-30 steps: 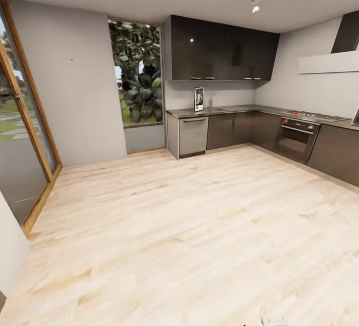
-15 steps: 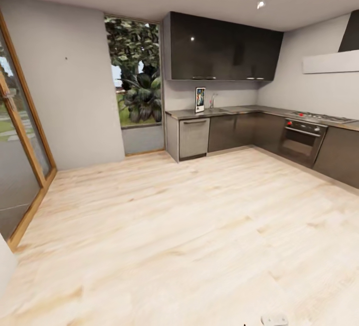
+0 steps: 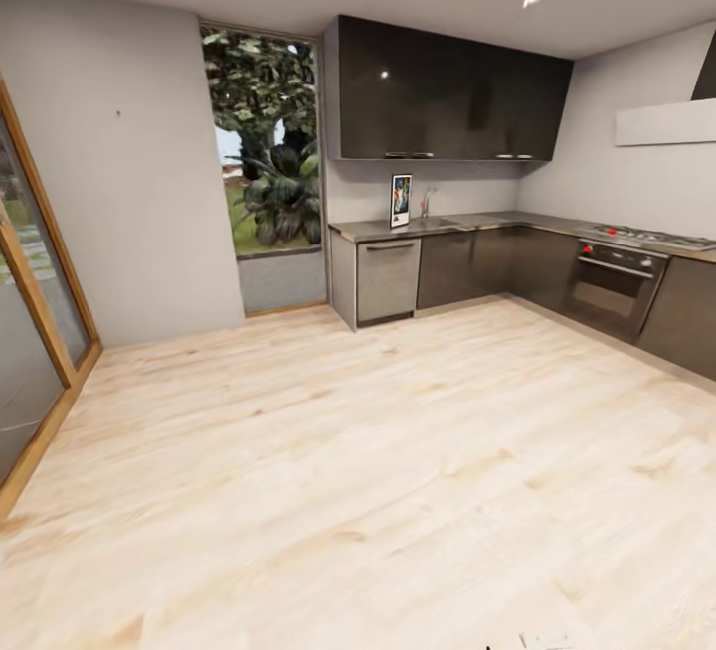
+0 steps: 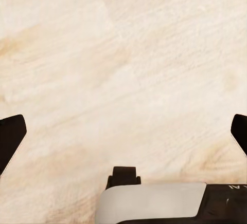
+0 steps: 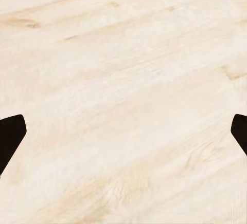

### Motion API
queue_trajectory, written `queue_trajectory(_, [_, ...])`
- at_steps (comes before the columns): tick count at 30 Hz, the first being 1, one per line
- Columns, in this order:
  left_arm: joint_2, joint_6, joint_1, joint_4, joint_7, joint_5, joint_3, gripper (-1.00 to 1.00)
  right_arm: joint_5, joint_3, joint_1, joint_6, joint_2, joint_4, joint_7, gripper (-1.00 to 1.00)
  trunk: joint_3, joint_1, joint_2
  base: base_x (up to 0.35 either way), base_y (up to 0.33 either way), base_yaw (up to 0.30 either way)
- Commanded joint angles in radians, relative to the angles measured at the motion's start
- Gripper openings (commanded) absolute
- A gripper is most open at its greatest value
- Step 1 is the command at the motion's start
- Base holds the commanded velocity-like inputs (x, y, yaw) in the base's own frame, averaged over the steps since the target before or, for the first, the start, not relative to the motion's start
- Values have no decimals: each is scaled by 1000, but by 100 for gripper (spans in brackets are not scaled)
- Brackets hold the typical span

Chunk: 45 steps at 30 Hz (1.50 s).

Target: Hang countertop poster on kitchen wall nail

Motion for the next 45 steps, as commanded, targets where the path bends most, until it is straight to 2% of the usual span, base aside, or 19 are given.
queue_trajectory(1, [0,0,0,-1,0,-1,1,100,1,1,-1,-3,0,1,0,100,-1,1,0,338,0,0])
queue_trajectory(34, [0,0,0,-1,0,-1,1,100,1,1,-1,-3,0,1,0,100,-1,1,0,338,0,0])
queue_trajectory(45, [0,0,0,-1,0,-1,1,100,1,1,-1,-3,0,1,0,100,-14,1,0,338,0,0])
